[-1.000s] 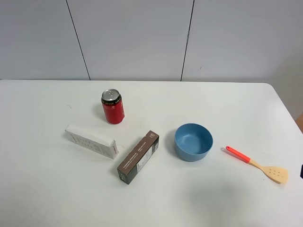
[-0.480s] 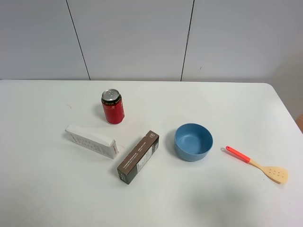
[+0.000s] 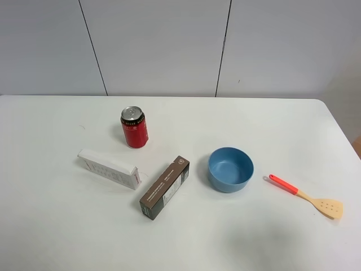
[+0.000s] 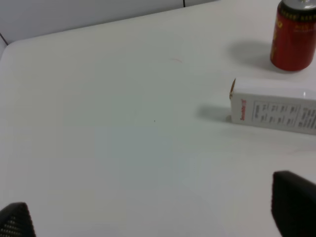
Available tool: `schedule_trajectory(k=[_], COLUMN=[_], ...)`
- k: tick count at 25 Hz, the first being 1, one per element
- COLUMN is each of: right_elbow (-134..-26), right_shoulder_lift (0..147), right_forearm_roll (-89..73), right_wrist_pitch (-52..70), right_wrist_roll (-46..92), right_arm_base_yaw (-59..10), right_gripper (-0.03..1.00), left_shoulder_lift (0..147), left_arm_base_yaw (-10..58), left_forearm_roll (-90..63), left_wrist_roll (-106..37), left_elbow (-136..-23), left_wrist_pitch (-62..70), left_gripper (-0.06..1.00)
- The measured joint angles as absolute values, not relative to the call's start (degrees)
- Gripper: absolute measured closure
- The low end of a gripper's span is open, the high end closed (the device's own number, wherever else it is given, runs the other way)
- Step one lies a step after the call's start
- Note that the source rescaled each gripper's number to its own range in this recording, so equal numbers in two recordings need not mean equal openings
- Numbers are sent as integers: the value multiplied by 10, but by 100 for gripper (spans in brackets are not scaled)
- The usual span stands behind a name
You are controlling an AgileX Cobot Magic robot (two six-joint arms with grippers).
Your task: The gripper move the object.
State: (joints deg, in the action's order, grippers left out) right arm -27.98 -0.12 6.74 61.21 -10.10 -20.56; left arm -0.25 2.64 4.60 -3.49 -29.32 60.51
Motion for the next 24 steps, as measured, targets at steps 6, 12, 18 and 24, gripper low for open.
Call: schedule_trajectory(k=[6,12,18,24], right_elbow=[-280,-280,-280,-280], right_shoulder_lift=[-1,-1,-1,-1], right_forearm_roll=[67,67,67,67], right_wrist_pitch=[612,612,612,612], right_wrist_roll=[-101,-101,-101,-101], right_arm_base_yaw=[-206,-206,-170,-87], right_gripper=[-2,-2,-2,-2], left_shoulder_lift=[-3,-3,-3,-3], left_arm_base_yaw=[26,26,26,26], left_forearm_roll=[46,46,46,46], left_wrist_roll=[-35,-35,-35,-35], left_elbow=[-293,-293,-293,-293], left_wrist_pitch=[605,605,605,605], left_gripper=[-6,-6,-6,-6])
